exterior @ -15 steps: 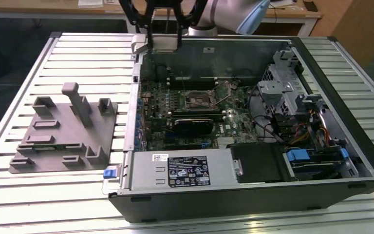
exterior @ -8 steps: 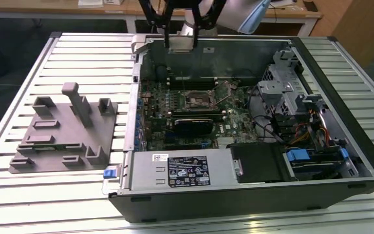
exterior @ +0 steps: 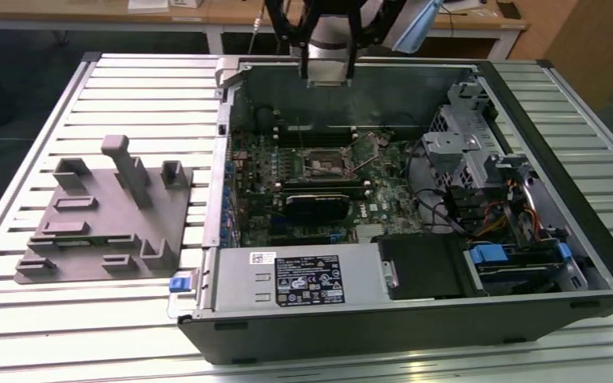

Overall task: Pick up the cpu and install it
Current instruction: 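Pick up the cpu and move it towards the insertion slot, then place the cpu into insertion slot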

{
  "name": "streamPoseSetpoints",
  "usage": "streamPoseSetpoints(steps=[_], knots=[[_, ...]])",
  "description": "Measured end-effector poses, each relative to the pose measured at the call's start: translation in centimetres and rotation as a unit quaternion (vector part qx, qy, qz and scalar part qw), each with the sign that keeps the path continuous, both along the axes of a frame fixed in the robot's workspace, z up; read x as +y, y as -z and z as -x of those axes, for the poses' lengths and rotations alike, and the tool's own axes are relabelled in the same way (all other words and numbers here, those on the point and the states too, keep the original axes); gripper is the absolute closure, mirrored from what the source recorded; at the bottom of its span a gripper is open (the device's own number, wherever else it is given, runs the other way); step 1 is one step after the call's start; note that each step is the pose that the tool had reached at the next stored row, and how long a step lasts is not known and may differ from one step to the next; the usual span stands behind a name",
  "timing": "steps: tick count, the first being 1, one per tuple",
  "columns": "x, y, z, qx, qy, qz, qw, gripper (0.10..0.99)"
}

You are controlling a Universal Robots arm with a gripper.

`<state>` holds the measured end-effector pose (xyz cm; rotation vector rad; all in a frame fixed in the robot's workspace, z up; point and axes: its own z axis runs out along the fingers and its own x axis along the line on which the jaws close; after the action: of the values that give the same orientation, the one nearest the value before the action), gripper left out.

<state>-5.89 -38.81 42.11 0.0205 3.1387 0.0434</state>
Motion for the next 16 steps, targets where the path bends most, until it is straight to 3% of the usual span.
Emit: streamPoseSetpoints(steps=[3, 9, 16], knots=[[0.01, 0.04, -0.86, -0.0001, 0.001, 0.0, 1.0, 0.545], [0.01, 0.04, -1.33, -0.0002, 0.005, 0.0011, 1.0, 0.545], [0.02, 0.14, -1.34, -0.0001, 0.056, 0.0022, 0.9984, 0.545]])
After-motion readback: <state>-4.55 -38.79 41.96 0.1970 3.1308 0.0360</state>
